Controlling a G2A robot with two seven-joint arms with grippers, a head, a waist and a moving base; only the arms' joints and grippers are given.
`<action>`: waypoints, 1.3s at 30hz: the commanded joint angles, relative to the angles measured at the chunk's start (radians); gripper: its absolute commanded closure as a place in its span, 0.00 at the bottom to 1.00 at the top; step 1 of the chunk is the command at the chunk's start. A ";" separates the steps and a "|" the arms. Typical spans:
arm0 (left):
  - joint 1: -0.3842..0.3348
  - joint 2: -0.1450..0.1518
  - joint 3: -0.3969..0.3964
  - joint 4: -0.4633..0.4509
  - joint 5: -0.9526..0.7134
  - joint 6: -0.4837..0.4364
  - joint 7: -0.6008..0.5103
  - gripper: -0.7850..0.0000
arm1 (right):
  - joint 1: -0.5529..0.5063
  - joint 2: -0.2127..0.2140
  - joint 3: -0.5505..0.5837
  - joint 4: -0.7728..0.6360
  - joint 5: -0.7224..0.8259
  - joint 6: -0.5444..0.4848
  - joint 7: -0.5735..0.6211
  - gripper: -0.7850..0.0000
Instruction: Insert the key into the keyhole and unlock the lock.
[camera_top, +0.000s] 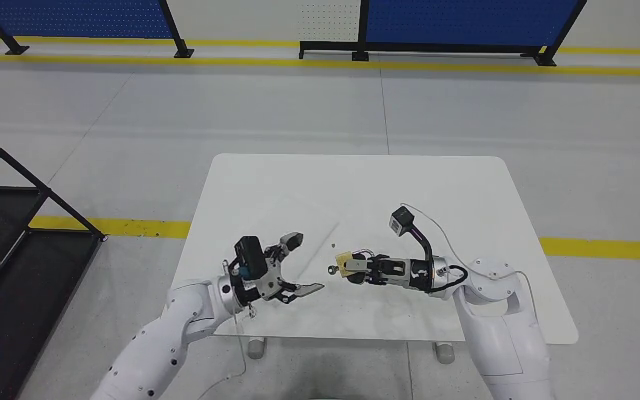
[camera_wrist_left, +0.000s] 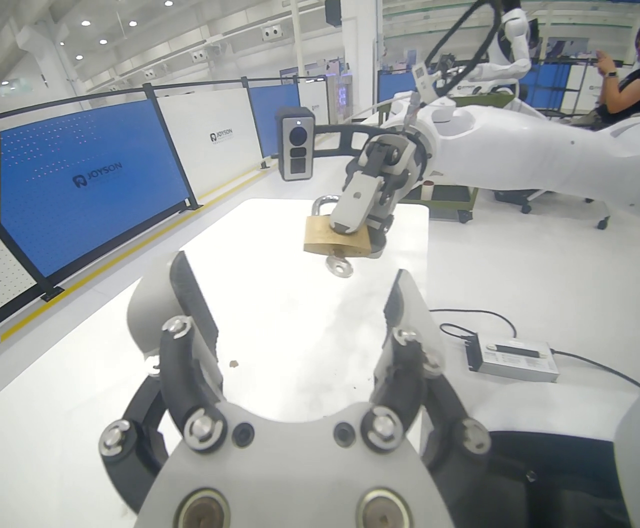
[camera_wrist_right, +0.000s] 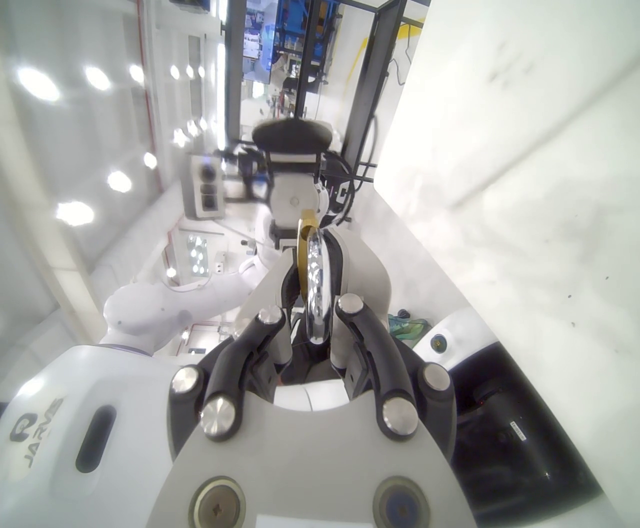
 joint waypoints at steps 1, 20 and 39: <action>0.020 0.004 -0.034 -0.002 -0.006 0.001 0.013 0.00 | 0.000 0.000 0.000 0.000 0.000 0.000 0.000 1.00; 0.091 0.017 -0.156 0.001 -0.035 -0.001 0.045 0.00 | -0.001 0.008 -0.006 0.003 -0.089 0.020 -0.082 1.00; 0.091 0.017 -0.156 0.001 -0.035 -0.001 0.045 0.00 | 0.115 0.016 -0.152 0.171 -0.431 0.195 -0.401 1.00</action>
